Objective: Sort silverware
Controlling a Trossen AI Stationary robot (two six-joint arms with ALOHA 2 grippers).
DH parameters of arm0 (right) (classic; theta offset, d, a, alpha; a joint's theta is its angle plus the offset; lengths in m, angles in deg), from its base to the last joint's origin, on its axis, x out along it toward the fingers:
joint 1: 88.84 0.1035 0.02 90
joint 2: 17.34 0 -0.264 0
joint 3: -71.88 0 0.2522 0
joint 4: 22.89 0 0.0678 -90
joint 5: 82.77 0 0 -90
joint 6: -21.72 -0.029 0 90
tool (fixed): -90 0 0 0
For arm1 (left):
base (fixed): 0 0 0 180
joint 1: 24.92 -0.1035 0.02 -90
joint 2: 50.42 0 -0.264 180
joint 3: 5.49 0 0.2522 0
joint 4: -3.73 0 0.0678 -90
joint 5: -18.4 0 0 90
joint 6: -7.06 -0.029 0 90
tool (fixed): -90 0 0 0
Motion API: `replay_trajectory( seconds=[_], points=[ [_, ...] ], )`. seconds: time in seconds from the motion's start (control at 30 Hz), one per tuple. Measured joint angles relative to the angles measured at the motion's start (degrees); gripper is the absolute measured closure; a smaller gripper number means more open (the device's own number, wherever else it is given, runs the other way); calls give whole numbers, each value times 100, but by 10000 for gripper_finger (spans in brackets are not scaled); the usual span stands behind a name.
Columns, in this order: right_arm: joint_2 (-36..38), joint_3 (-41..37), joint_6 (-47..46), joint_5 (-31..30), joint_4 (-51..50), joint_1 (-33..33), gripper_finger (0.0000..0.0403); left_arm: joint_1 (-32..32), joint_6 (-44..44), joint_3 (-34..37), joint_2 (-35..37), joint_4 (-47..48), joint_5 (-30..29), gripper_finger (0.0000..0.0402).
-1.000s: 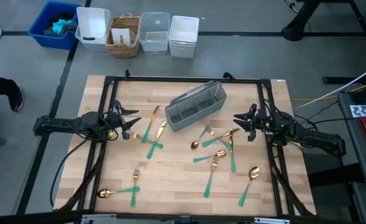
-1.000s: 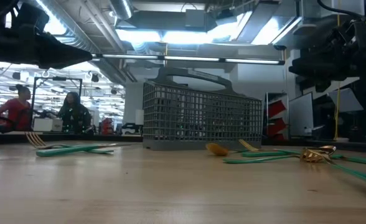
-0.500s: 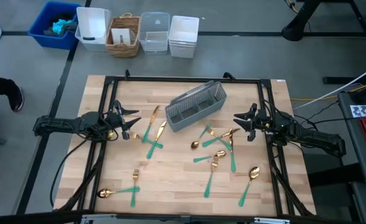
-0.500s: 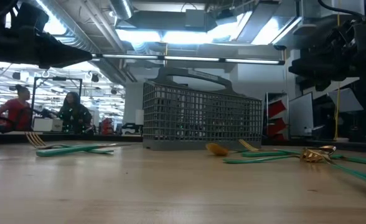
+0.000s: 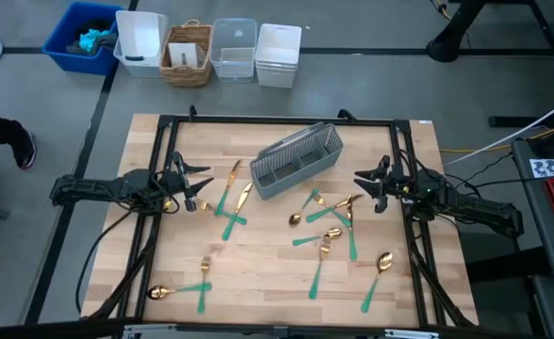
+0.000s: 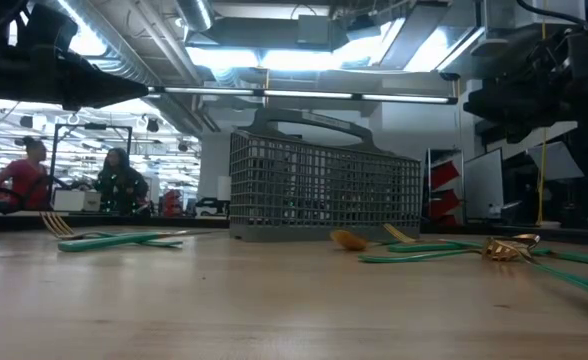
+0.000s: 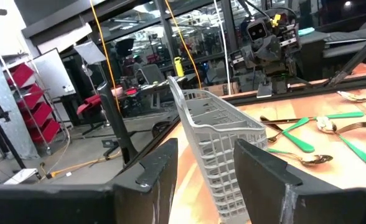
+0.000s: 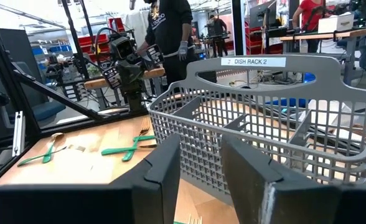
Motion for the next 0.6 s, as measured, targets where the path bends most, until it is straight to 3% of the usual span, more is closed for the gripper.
replay_trajectory(
  seconds=[0.23, 0.6],
  points=[
    [0, 0, -2, -34, 11, -2, 283, 0, 523, -1, -1, -123, -2, 254],
    [0, 172, -2, -396, 48, -1, 283, -2, 360, 0, 3, -2031, -77, 254]
  ],
)
